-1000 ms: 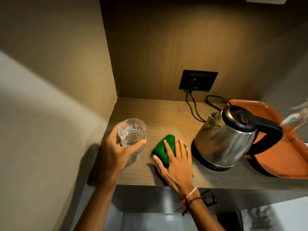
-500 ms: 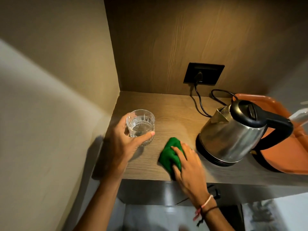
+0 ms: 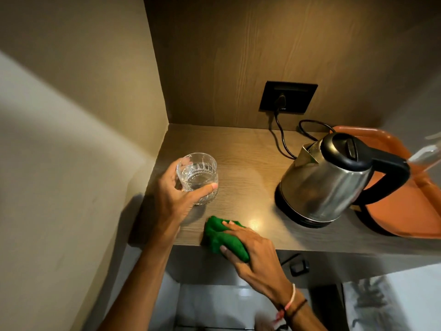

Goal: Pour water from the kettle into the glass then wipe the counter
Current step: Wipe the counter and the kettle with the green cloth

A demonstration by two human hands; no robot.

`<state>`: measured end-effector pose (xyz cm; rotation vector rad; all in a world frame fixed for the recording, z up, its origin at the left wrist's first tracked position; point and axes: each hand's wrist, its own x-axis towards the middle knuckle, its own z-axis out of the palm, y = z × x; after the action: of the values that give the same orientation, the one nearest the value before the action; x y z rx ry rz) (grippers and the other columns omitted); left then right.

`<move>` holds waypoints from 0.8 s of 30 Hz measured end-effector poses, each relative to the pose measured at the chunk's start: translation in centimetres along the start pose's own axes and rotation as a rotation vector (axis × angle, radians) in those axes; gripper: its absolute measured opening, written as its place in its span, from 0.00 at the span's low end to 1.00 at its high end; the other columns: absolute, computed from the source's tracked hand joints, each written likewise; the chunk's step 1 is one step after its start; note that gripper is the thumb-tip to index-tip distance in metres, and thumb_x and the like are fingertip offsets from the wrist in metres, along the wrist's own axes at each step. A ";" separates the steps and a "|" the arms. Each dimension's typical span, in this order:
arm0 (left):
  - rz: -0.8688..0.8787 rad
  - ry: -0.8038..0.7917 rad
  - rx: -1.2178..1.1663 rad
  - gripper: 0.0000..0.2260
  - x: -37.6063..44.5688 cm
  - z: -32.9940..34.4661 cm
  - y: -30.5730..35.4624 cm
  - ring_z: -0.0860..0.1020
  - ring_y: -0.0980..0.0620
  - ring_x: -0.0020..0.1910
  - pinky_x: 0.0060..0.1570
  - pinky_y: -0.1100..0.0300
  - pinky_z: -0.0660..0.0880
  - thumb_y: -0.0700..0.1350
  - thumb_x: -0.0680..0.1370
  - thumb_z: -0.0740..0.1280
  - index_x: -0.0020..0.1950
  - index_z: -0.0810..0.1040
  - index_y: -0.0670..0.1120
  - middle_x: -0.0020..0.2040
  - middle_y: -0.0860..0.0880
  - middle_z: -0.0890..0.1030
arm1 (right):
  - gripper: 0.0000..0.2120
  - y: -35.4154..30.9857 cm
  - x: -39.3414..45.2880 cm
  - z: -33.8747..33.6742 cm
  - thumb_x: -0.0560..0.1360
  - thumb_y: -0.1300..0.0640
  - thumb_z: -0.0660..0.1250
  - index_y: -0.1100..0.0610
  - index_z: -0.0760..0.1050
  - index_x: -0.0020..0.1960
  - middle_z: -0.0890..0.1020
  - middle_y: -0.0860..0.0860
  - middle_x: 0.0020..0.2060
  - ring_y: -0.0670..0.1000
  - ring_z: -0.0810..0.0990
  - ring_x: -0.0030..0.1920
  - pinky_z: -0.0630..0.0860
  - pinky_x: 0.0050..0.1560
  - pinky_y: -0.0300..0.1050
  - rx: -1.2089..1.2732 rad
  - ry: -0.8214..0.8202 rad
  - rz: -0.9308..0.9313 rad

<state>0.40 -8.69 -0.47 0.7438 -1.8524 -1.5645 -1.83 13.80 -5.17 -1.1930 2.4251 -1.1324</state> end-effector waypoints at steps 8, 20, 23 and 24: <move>-0.051 -0.121 0.038 0.37 -2.2 4.2 -0.3 0.84 0.51 0.59 0.62 0.46 0.82 0.40 0.59 0.87 0.66 0.79 0.48 0.59 0.48 0.86 | 0.15 1.5 -3.0 -7.6 0.76 0.45 0.72 0.50 0.88 0.58 0.90 0.59 0.56 0.63 0.90 0.54 0.88 0.43 0.61 1.325 0.540 0.670; -0.049 -0.127 0.127 0.42 -3.6 6.4 -1.1 0.81 0.47 0.63 0.66 0.49 0.79 0.41 0.58 0.87 0.70 0.77 0.44 0.63 0.44 0.84 | 0.16 2.9 -4.5 -8.7 0.78 0.44 0.69 0.51 0.89 0.57 0.89 0.61 0.57 0.64 0.91 0.49 0.86 0.35 0.58 1.450 0.540 0.668; -0.060 -0.124 0.132 0.43 -3.6 6.5 -1.3 0.81 0.47 0.63 0.66 0.47 0.79 0.41 0.58 0.87 0.71 0.77 0.43 0.63 0.44 0.84 | 0.17 3.1 -4.2 -8.9 0.77 0.44 0.70 0.52 0.89 0.58 0.89 0.61 0.58 0.65 0.91 0.49 0.86 0.36 0.58 1.453 0.550 0.667; -0.064 -0.123 0.131 0.43 -3.6 6.5 -1.3 0.81 0.47 0.63 0.66 0.47 0.79 0.41 0.58 0.87 0.71 0.77 0.44 0.63 0.45 0.84 | 0.18 3.0 -4.1 -9.0 0.77 0.43 0.70 0.52 0.88 0.59 0.89 0.62 0.57 0.65 0.91 0.47 0.86 0.34 0.57 1.456 0.550 0.665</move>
<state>-1.99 -1.93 -2.93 0.7875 -2.0548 -1.5722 -5.28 22.99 -1.77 0.3698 1.2088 -2.3284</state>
